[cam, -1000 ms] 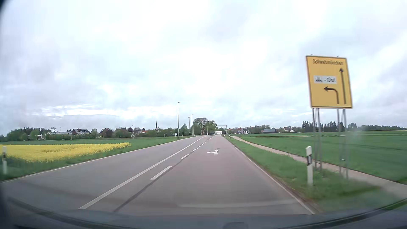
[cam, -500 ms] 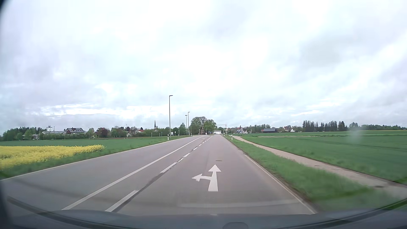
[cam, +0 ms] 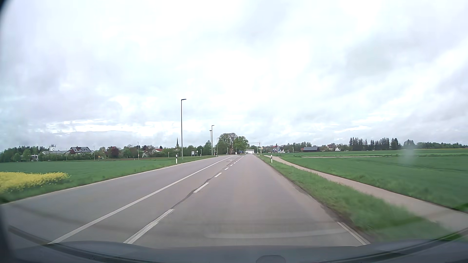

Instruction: Follow the waypoints while adhering to traffic rules and regulations

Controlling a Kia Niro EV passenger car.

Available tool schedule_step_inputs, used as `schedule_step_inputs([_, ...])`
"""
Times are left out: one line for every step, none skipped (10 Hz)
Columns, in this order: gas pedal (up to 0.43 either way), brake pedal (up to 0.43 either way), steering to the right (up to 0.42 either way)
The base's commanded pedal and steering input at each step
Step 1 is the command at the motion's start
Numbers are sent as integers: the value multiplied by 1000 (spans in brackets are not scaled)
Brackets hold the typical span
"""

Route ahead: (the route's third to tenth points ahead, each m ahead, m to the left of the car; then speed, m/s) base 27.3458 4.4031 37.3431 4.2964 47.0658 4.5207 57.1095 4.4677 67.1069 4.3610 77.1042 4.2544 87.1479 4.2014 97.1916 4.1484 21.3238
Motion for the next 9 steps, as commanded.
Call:
schedule_step_inputs([209, 0, 0])
schedule_step_inputs([209, 0, 0])
schedule_step_inputs([209, 0, 0])
schedule_step_inputs([209, 0, 0])
schedule_step_inputs([209, 0, 0])
schedule_step_inputs([209, 0, 0])
schedule_step_inputs([209, 0, 0])
schedule_step_inputs([209, 0, 0])
schedule_step_inputs([209, 0, 0])
